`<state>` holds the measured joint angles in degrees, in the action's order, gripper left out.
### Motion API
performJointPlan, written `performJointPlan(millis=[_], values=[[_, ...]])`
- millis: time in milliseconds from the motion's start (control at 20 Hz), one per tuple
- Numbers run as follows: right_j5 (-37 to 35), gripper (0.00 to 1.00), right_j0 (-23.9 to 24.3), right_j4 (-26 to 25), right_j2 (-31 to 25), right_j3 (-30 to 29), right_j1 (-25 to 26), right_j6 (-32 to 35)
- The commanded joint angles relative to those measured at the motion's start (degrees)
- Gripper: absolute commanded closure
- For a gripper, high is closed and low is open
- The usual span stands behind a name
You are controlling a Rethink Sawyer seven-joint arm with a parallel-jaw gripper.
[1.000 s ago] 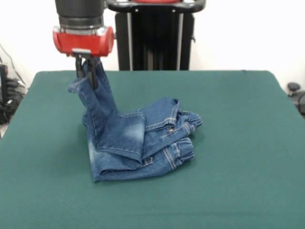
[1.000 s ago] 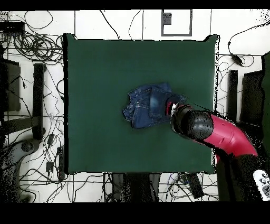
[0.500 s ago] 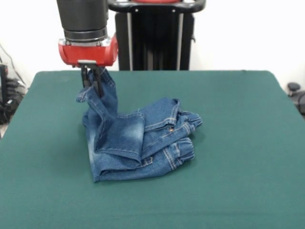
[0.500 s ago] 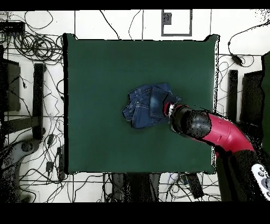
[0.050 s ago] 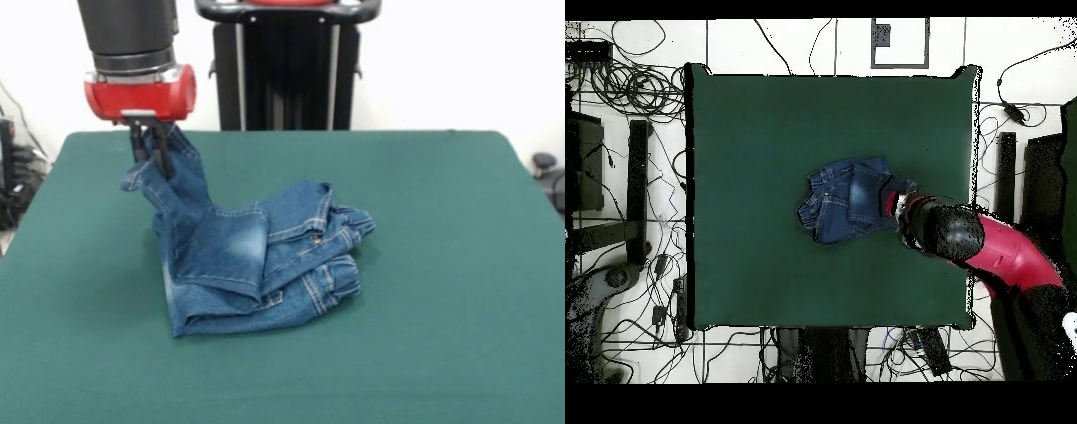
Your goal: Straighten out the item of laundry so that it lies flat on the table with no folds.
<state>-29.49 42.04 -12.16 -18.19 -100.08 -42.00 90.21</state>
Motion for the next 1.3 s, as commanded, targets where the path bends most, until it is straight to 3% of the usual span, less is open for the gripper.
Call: performJointPlan(millis=[50,1300], values=[[-10.9,1.00,0.9,-3.1,-7.9,4.6,0.1,-11.8],[-14.5,1.00,6.5,-10.7,-13.4,10.2,4.3,-14.6]])
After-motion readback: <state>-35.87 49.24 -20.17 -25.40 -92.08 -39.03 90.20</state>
